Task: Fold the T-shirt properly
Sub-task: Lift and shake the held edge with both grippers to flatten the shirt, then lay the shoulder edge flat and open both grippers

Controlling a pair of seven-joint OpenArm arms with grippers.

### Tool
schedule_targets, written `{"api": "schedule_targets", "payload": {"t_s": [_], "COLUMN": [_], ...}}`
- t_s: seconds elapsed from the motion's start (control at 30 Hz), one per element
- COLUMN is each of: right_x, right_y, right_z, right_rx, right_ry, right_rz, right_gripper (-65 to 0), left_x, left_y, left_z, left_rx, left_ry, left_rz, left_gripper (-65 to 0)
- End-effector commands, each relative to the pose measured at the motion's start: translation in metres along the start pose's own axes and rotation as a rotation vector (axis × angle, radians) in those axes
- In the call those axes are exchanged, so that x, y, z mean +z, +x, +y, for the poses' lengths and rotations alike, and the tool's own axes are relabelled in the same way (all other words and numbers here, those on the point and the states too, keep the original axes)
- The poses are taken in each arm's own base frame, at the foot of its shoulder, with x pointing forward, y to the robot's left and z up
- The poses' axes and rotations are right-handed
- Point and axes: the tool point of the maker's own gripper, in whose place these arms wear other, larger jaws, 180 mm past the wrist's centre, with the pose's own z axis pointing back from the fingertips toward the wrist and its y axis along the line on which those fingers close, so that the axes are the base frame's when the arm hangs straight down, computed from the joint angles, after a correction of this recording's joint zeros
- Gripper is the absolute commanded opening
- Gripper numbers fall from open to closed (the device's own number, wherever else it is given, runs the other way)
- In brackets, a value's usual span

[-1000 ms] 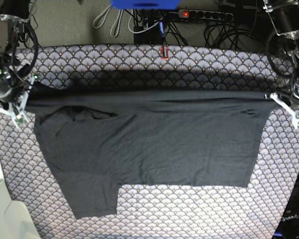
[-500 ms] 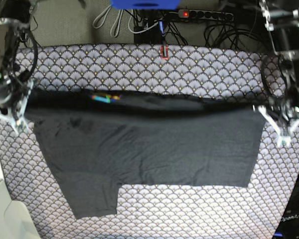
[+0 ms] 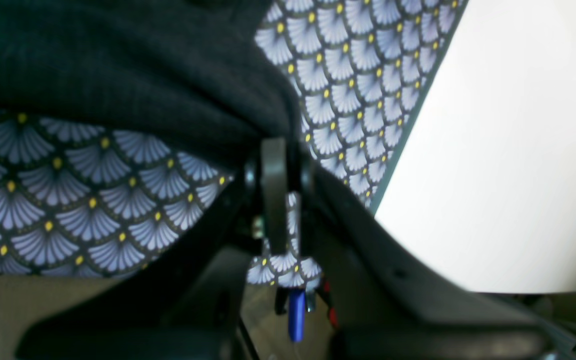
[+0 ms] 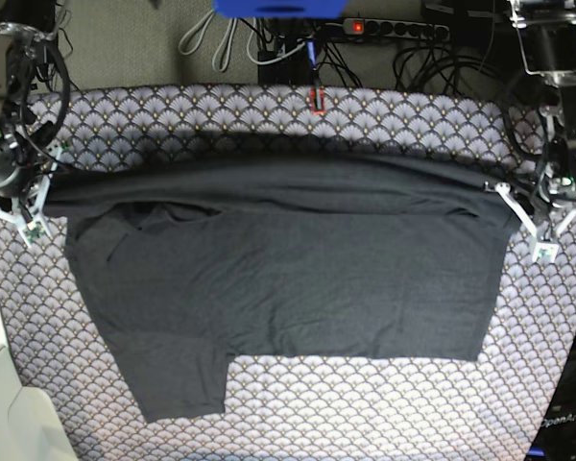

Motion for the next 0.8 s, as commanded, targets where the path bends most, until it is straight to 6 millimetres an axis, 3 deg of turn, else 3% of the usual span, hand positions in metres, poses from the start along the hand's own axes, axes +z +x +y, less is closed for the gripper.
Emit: {"api": "schedule_targets", "payload": {"t_s": [0.0,0.43,0.77], "right_x": [0.005,0.004,0.003], "right_y": [0.002,-0.017,-0.039], "right_z": [-0.013,0.005,0.028], "right_rx": [0.005,0.029,0.054], "right_ry": [-0.041,0.000,0.059], "right_rz": [-0.007,0.009,0.011], "right_gripper": [-64.8,-64.8,-64.8], "left_x": [0.007,0.040,0.048], "left_y": [0.000,-0.011,-0.023], "left_z": [0.009,-0.008,0.020], "left_rx": [-0.017,-0.114,-0.088], "left_ry": [0.030,0.029,0.077], "left_rz": [-0.008,-0.066,-0.058], "left_gripper": [-64.2,-64.2,-64.2]}}
